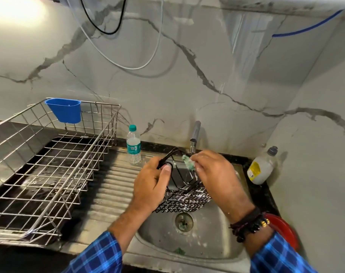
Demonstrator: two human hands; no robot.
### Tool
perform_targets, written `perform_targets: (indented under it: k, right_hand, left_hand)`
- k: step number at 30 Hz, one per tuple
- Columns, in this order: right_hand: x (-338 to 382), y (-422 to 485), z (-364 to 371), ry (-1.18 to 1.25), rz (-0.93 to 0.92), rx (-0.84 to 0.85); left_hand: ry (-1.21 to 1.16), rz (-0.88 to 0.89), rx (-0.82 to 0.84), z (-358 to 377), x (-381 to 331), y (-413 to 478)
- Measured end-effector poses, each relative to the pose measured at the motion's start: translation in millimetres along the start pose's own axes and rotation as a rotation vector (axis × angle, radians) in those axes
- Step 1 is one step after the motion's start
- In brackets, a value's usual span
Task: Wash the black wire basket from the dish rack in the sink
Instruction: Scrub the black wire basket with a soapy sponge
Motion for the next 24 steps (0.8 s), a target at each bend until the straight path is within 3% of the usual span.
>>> perform_targets:
  k: [8, 12, 15, 19, 24]
  right_hand:
    - [-100.0, -49.3, 6.4, -0.005, 0.419, -0.027]
    - [-131.8, -77.8, -9.3, 0.203, 0.613, -0.199]
    - [-143.3, -93.0, -2.9, 0.361, 0.726, -0.286]
    - [-131.2, -95.6, 9.6, 0.412, 0.662, -0.353]
    - [-105.1, -99.6, -11.3, 0.263, 0.531, -0.627]
  left_hand:
    - [-0.407, -0.052, 0.011, -11.6, 23.0, -1.0]
    - [-0.53, -0.132, 0.045, -9.5, 43.0, -2.0]
    - [-0.662, -0.298, -0.002, -8.4, 65.1, -3.5]
    - [-0.808, -0.518, -0.012, -1.6, 91.7, -1.3]
    - [-0.931, -0.614, -0.035, 4.2, 95.5, 1.7]
Point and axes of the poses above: each hand's wrist, its own y-axis towards the middle knuckle, its own z-axis out of the palm, x = y × z, the point moved 10 cm from there along y, towards the middle knuckle, and after that the axes turned 10 degrees about -z, right-handed, at the moved point
